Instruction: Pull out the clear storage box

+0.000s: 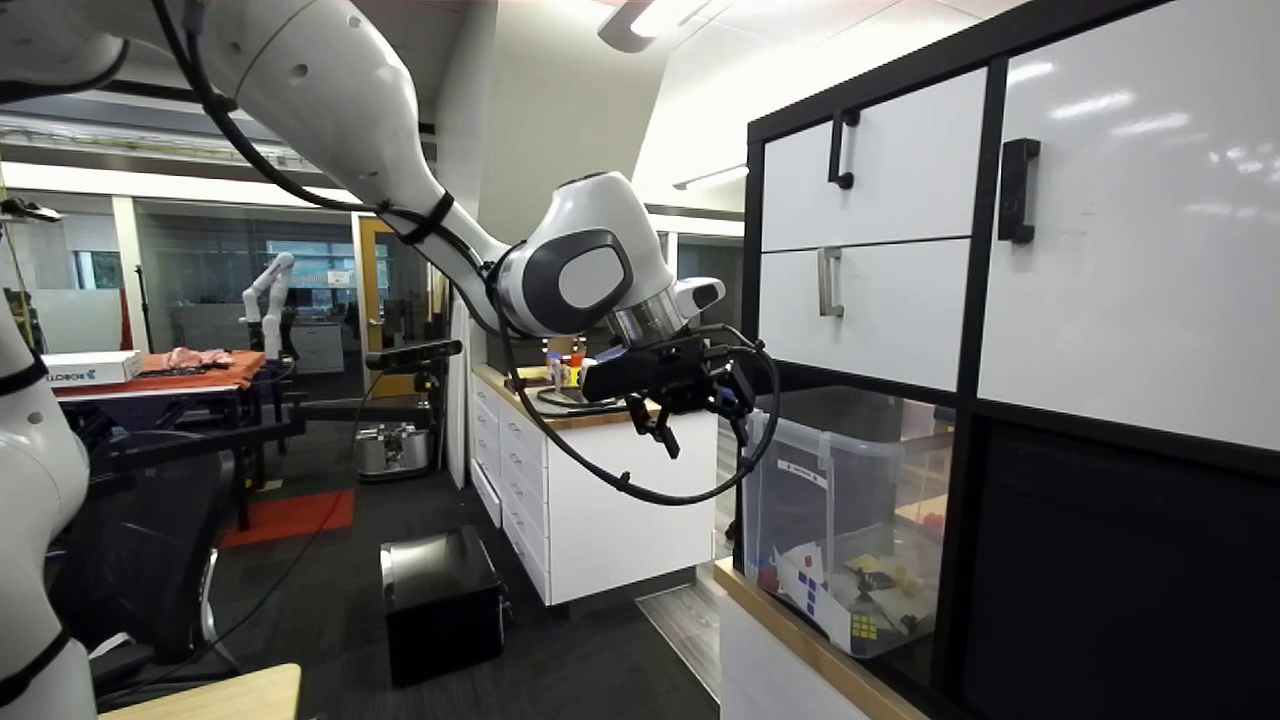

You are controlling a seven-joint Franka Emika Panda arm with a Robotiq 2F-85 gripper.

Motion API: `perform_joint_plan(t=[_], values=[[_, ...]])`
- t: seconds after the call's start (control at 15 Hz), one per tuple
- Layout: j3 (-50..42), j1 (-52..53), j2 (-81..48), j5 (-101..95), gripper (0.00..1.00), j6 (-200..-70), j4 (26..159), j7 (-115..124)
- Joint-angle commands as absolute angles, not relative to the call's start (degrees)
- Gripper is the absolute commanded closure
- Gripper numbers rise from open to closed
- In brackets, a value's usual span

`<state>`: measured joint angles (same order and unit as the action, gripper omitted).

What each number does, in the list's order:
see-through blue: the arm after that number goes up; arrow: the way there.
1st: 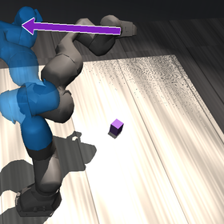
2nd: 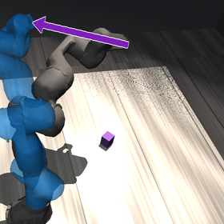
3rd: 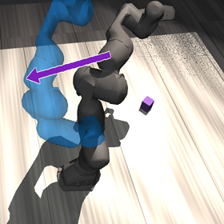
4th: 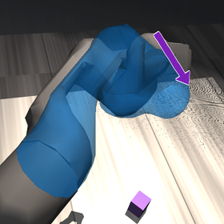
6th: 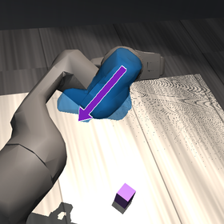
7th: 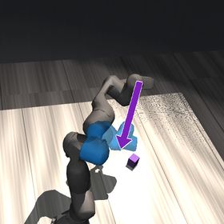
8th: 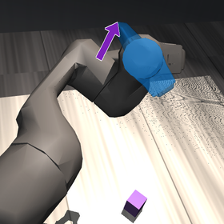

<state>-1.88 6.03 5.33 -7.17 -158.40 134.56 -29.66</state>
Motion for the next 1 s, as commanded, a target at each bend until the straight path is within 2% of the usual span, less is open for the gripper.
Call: perform_joint_plan(t=[0.0,0.93], values=[[-1.0,5.2,5.3,-7.2,0.0,-158.4,134.5,-29.5],[-1.5,6.2,2.3,-7.1,0.0,-167.6,131.3,-33.6]])
